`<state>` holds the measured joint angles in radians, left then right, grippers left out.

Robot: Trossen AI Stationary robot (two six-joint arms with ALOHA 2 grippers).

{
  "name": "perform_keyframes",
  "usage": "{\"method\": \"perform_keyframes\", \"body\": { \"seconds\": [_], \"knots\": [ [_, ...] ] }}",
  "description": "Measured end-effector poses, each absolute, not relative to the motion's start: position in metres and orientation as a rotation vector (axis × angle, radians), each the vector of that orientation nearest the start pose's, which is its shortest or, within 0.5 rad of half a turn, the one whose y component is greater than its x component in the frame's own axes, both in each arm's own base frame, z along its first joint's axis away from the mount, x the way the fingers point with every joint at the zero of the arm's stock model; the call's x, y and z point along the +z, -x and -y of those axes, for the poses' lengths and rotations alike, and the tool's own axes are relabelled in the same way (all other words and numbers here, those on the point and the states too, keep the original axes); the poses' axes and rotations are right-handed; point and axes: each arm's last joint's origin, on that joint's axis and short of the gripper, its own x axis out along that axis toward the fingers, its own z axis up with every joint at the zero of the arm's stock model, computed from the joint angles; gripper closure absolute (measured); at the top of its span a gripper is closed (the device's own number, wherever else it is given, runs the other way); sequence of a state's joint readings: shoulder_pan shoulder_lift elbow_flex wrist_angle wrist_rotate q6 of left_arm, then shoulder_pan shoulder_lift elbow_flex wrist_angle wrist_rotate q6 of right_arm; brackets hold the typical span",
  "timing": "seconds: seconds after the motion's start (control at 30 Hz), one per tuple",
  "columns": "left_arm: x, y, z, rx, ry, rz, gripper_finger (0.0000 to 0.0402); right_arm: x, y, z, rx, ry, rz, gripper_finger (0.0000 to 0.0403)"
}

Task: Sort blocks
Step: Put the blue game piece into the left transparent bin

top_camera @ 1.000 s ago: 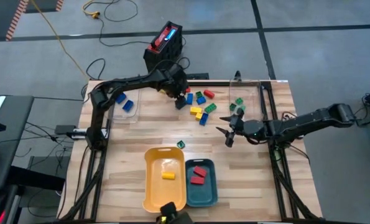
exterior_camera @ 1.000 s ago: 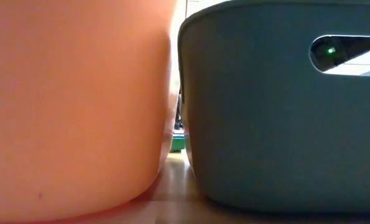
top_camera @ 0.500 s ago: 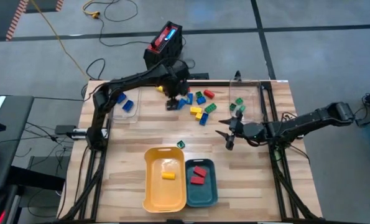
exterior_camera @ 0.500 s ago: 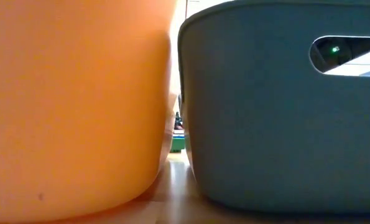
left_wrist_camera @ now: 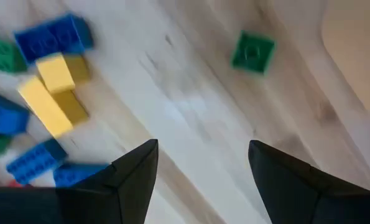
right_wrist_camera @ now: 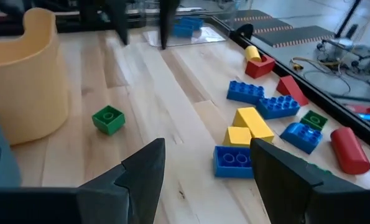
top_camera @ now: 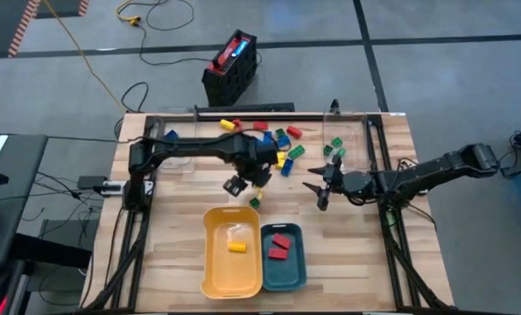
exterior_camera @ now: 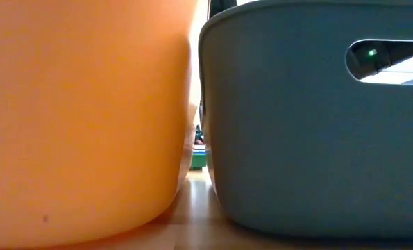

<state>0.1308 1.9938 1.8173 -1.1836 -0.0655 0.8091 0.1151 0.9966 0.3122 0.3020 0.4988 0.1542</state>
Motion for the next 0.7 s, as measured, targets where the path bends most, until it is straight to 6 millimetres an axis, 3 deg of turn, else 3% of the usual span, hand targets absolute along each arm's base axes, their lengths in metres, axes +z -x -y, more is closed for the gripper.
{"method": "perform_keyframes", "body": {
  "seconds": [0.2,0.3,0.47,0.6,0.7],
  "knots": [
    [0.267,-0.400,-0.029,-0.309,-0.578,-1.351,0.0157,0.180,-0.190,-0.013,-0.386,-0.043,-0.368,0.0155],
    [0.277,-0.388,-0.021,-0.228,-0.465,-1.391,0.0157,0.197,-0.198,-0.020,-0.321,-0.038,-0.399,0.0155],
    [0.318,-0.352,-0.004,-0.084,-0.362,-1.233,0.0157,0.227,-0.223,-0.033,-0.240,0.066,-0.522,0.0155],
    [0.325,-0.316,0.007,0.025,-0.343,-1.096,0.0157,0.240,-0.251,-0.036,-0.165,0.180,-0.612,0.0155],
    [0.329,-0.290,0.006,0.108,-0.273,-0.933,0.0157,0.246,-0.266,-0.025,-0.118,0.183,-0.666,0.0155]
  ]
}}
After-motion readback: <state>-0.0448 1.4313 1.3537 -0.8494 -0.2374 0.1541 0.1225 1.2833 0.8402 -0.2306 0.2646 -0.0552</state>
